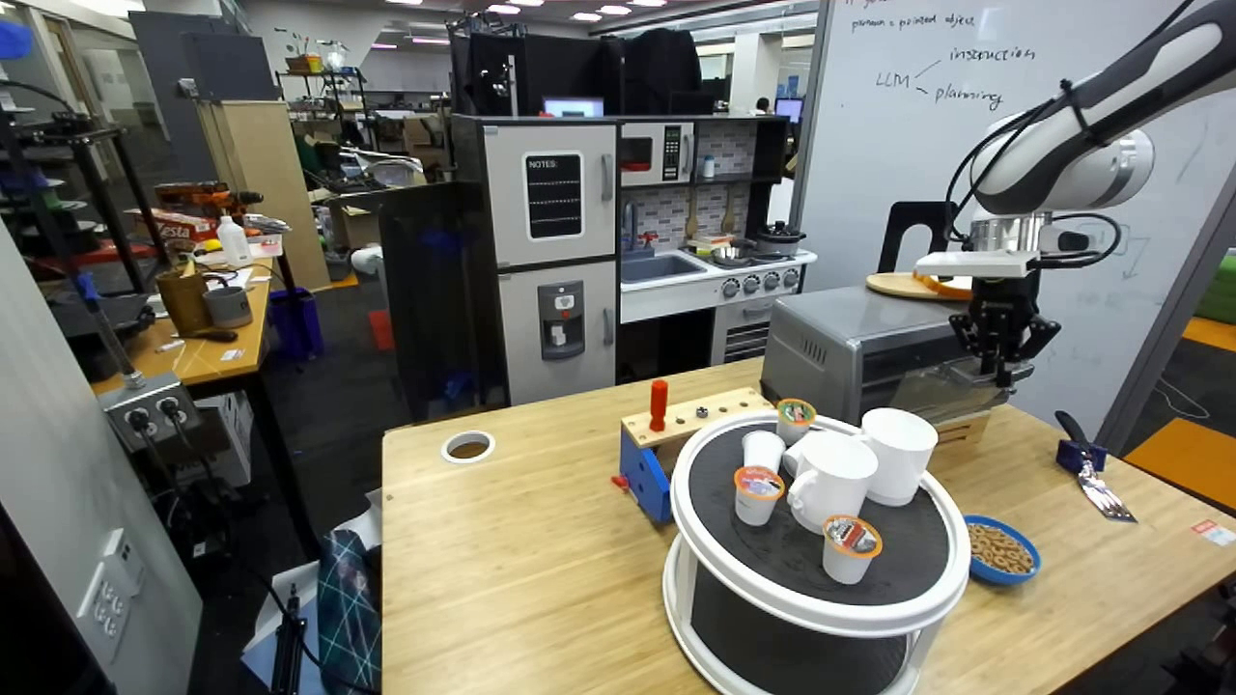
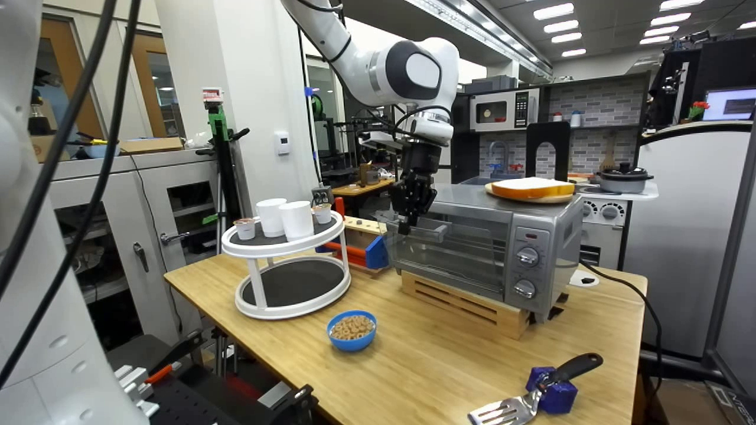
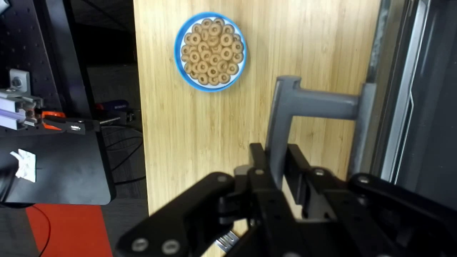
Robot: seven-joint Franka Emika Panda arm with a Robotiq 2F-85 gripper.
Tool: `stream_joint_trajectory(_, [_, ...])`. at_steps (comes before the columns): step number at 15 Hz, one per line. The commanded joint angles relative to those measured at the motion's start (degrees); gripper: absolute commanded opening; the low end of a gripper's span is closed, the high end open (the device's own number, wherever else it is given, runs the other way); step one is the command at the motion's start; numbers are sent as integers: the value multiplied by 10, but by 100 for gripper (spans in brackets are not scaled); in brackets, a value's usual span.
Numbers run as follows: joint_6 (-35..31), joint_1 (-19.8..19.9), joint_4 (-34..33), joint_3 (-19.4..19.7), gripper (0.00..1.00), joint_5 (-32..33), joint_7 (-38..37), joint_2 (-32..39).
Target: Open the oven door, place the mug on the right inside the oven
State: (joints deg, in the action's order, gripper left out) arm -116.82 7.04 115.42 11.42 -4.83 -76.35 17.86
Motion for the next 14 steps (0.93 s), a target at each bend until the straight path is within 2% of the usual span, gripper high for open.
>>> stream_joint_trajectory(1, [1, 0, 43, -10, 5, -27, 23, -21])
stream_joint_trajectory(8, [-40, -3, 100, -13, 5, -50, 13, -40])
stream_joint_trajectory(9, [-44, -3, 107, -15, 8, -55, 12, -44])
stream_joint_trajectory(10, [-48, -2, 113, -17, 43, -64, 13, -48])
stream_joint_trajectory(11, [-51, -2, 118, -18, 44, -73, 16, -52])
stream_joint_trajectory(14, [-48, -3, 131, -22, 55, -81, 18, -57])
